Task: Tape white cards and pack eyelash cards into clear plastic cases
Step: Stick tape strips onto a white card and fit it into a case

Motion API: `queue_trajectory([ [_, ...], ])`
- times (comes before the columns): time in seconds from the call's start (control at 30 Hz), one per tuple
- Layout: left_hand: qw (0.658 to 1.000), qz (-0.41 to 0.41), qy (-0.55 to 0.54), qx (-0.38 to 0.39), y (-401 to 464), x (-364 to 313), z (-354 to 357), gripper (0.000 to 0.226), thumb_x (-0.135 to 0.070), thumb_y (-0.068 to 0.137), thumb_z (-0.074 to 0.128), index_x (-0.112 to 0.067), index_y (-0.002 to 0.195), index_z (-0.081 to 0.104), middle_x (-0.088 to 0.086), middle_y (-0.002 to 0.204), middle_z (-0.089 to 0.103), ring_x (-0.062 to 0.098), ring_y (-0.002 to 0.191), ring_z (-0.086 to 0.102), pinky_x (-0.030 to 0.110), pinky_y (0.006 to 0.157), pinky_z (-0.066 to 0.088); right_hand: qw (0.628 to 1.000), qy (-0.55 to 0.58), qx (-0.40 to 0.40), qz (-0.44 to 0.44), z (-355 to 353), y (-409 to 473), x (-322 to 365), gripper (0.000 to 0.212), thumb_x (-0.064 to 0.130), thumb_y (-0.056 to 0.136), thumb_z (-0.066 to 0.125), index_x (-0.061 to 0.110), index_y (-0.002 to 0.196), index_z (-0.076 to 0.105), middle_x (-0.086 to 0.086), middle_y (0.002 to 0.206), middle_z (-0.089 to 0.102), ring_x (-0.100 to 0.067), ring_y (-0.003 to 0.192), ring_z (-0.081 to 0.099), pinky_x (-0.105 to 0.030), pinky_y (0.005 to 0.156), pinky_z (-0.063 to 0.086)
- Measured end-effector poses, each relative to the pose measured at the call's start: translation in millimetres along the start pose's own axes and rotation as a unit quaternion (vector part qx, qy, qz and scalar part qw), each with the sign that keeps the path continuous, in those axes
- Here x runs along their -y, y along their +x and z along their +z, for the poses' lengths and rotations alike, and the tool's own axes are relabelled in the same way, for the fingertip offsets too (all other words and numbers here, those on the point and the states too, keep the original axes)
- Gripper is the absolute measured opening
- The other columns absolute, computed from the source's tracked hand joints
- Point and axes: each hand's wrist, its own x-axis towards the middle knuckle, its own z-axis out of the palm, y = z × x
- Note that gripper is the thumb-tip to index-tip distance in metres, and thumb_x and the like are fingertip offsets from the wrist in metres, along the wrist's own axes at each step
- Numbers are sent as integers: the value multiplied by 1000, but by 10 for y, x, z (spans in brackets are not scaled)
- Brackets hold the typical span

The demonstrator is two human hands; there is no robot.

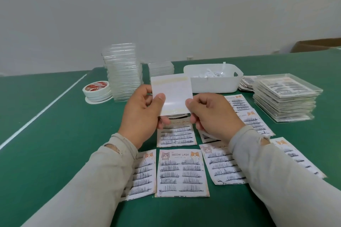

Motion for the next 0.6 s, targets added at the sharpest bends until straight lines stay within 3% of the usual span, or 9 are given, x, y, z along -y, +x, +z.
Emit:
queue_trajectory([
  [0.13, 1000, 3, -16, 6, -17, 29, 15, 10, -21, 108, 46, -21, 107, 55, 7, 98, 72, 22, 54, 70, 25, 44, 52, 1000, 21, -4, -10, -6, -3, 2, 35, 23, 100, 62, 12, 67, 63, 1, 52, 61, -8, 38, 48, -17, 40, 39],
  [0.2, 1000, 13, -11, 9, -25, 33, 23, 11, -21, 108, 44, -24, 106, 54, 9, 101, 70, 22, 55, 71, 25, 44, 53, 999, 40, -15, -3, -27, -9, 15, 32, 25, 100, 62, 9, 73, 68, 0, 52, 61, -10, 38, 47, -20, 41, 40],
  [0.27, 1000, 12, -19, 13, -27, 34, 9, 10, -20, 108, 44, -21, 107, 54, 12, 99, 71, 22, 55, 71, 26, 44, 53, 998, 63, -23, 22, -35, 2, 18, 40, 32, 103, 56, 0, 84, 69, -3, 54, 63, -13, 39, 47, -22, 41, 41],
  [0.37, 999, -1, -30, 33, -27, 36, -11, 11, -19, 108, 44, -18, 108, 55, 5, 90, 75, 23, 54, 70, 26, 45, 54, 995, 82, -28, 53, -45, 24, 19, 51, 46, 104, 48, 2, 84, 67, -7, 58, 63, -16, 43, 50, -22, 42, 39],
  [0.5, 997, -10, -41, 59, -38, 47, 17, 12, -18, 108, 46, -18, 110, 57, 2, 88, 77, 27, 56, 71, 28, 47, 57, 996, 53, -63, -18, -41, 19, -15, 23, 28, 97, 66, 8, 86, 69, -4, 62, 56, -10, 50, 52, -23, 48, 51],
  [0.6, 999, 18, -30, 34, -31, 56, 38, 12, -14, 103, 55, -23, 110, 61, -4, 91, 78, 29, 80, 74, 38, 69, 63, 996, 35, -70, -40, -51, 21, -46, 19, 25, 95, 69, 12, 82, 69, -7, 62, 51, -13, 54, 48, -32, 53, 59],
])
